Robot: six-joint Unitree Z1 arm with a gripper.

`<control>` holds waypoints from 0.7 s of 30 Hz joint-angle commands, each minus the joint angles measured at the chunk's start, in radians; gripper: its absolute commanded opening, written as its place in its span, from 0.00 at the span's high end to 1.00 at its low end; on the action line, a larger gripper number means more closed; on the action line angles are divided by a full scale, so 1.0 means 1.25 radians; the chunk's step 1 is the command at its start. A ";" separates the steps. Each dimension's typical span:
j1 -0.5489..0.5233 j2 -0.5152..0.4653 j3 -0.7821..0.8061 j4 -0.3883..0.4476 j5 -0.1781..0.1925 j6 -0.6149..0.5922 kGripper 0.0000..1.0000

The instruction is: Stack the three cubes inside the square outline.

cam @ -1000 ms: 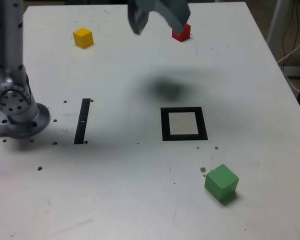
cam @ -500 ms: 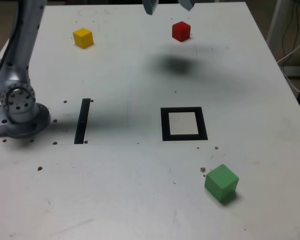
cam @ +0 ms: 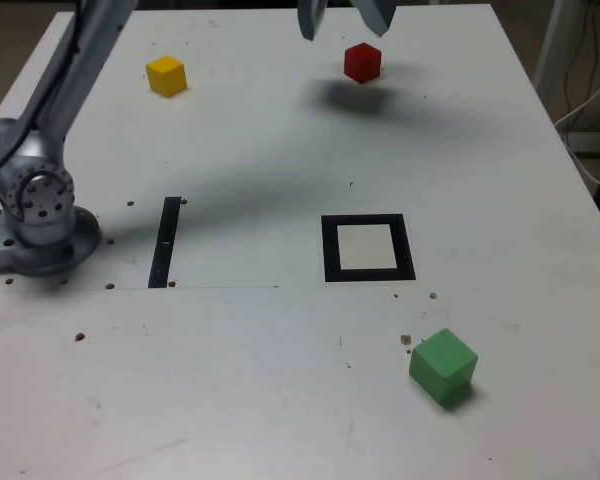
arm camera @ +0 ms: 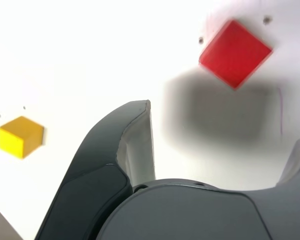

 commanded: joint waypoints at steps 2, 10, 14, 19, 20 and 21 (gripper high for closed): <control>0.004 0.037 -0.040 0.015 -0.005 0.006 0.03; 0.012 0.120 -0.132 0.027 -0.029 0.007 0.03; 0.023 0.146 -0.156 0.029 -0.047 0.009 0.04; 0.031 0.160 -0.170 0.029 -0.058 0.010 0.04; 0.031 0.161 -0.172 0.029 -0.060 0.010 0.04; 0.031 0.162 -0.173 0.029 -0.061 0.010 0.05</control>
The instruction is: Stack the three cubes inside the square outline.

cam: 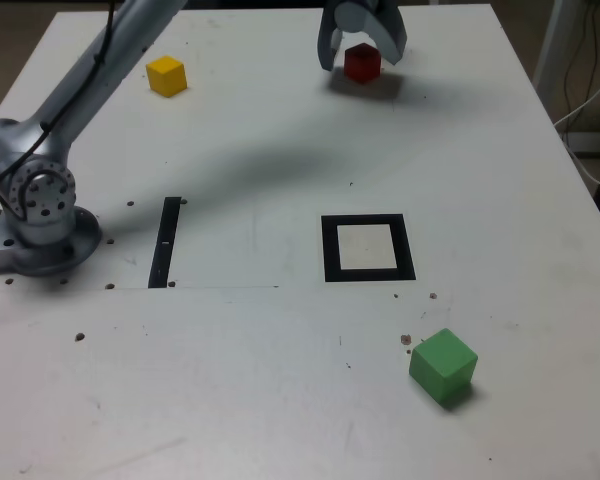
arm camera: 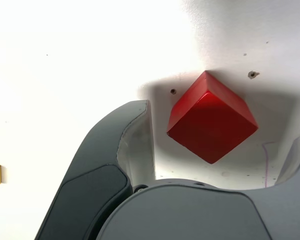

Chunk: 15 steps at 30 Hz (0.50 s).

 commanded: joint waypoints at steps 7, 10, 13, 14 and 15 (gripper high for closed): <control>0.000 0.022 -0.009 0.007 -0.011 -0.003 0.11; 0.000 0.028 -0.013 0.008 -0.013 -0.008 0.15; 0.000 0.033 -0.017 0.009 -0.014 -0.013 0.17; 0.000 0.034 -0.019 0.010 -0.014 -0.014 0.17; 0.000 0.035 -0.019 0.010 -0.013 -0.015 0.18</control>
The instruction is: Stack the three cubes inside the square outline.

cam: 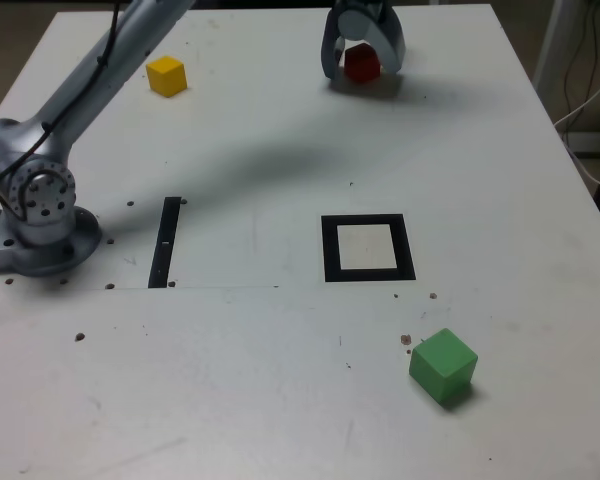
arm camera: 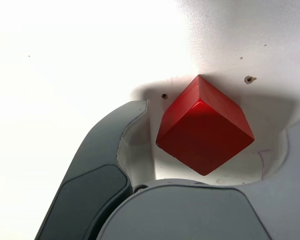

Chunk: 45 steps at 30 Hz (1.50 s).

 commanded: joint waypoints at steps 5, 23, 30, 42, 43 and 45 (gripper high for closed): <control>0.000 0.010 -0.011 0.009 0.003 -0.011 0.21; -0.002 0.024 -0.047 0.012 0.016 -0.024 0.52; -0.005 0.010 -0.055 0.025 0.016 -0.024 0.57; -0.017 -0.098 -0.020 0.039 -0.004 -0.018 0.61; -0.021 -0.113 -0.010 0.040 -0.005 -0.020 0.61; -0.029 -0.142 0.016 0.041 -0.006 -0.024 0.61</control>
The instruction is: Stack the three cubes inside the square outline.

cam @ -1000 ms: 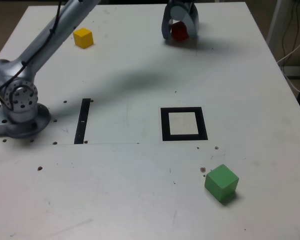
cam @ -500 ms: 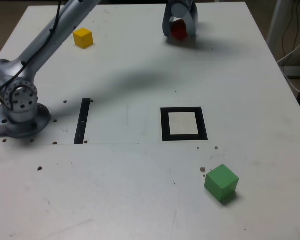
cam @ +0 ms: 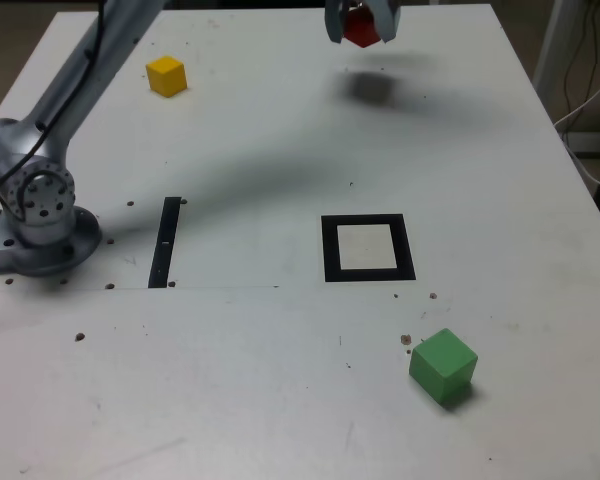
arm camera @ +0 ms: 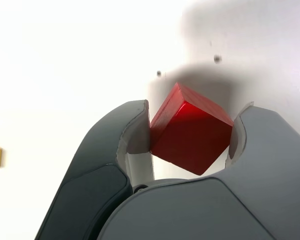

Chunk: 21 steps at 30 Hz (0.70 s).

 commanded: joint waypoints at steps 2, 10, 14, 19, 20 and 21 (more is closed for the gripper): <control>-0.022 -0.061 0.056 0.011 0.001 -0.014 0.61; -0.114 -0.202 0.281 -0.020 0.009 -0.095 0.61; -0.180 -0.294 0.428 -0.070 -0.001 -0.148 0.61; -0.263 -0.388 0.606 -0.167 -0.035 -0.210 0.61; -0.280 -0.404 0.638 -0.187 -0.043 -0.223 0.61; -0.297 -0.420 0.669 -0.207 -0.050 -0.236 0.61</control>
